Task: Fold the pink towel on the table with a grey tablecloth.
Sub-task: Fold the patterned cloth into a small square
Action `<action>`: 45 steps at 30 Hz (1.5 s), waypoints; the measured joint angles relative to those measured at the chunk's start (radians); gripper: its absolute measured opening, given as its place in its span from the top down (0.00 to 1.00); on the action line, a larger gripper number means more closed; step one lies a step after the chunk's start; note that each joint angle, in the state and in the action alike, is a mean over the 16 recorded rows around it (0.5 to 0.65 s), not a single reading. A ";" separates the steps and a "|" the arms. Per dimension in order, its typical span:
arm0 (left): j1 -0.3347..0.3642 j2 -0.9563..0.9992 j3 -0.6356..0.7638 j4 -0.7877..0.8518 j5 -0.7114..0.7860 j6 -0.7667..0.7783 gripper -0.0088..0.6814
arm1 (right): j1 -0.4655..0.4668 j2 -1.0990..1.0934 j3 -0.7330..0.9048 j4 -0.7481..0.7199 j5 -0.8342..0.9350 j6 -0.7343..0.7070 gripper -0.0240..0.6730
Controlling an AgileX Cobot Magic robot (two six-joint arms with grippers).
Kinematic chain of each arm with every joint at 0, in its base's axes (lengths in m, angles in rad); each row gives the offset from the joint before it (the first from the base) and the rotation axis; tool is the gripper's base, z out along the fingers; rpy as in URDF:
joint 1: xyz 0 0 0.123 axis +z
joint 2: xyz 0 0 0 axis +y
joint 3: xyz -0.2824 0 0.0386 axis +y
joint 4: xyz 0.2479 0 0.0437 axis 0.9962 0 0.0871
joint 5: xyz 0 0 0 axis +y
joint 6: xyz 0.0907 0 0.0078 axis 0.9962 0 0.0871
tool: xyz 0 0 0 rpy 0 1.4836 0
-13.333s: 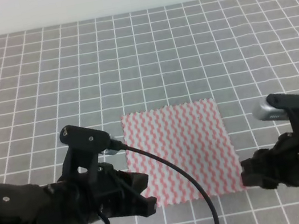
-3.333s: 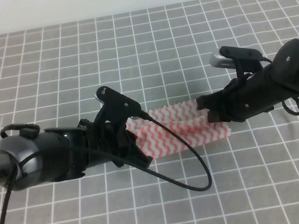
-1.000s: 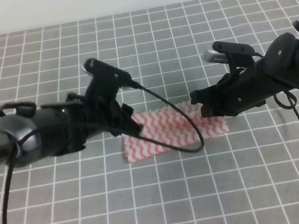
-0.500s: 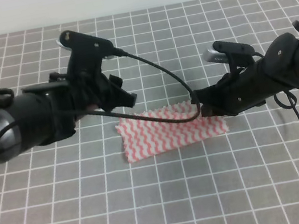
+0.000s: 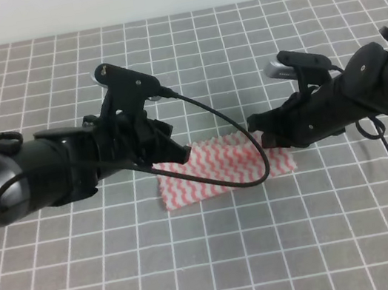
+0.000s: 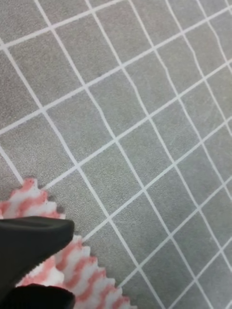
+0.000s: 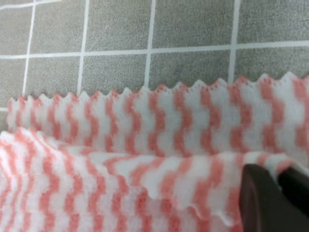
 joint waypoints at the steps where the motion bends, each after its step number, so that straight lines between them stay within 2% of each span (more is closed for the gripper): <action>1: 0.000 0.001 0.001 0.000 -0.002 0.000 0.69 | -0.001 0.000 0.000 0.000 -0.001 0.000 0.99; 14: 0.000 0.006 0.003 -0.005 -0.004 0.004 0.70 | -0.019 0.001 0.000 0.005 -0.006 0.000 0.99; 32: 0.000 0.078 0.003 -0.002 0.187 -0.005 0.70 | -0.021 0.006 0.000 0.020 -0.010 0.000 0.99; 45: 0.000 0.149 0.004 -0.009 0.224 0.010 0.70 | -0.021 0.006 0.000 0.047 -0.027 0.000 0.98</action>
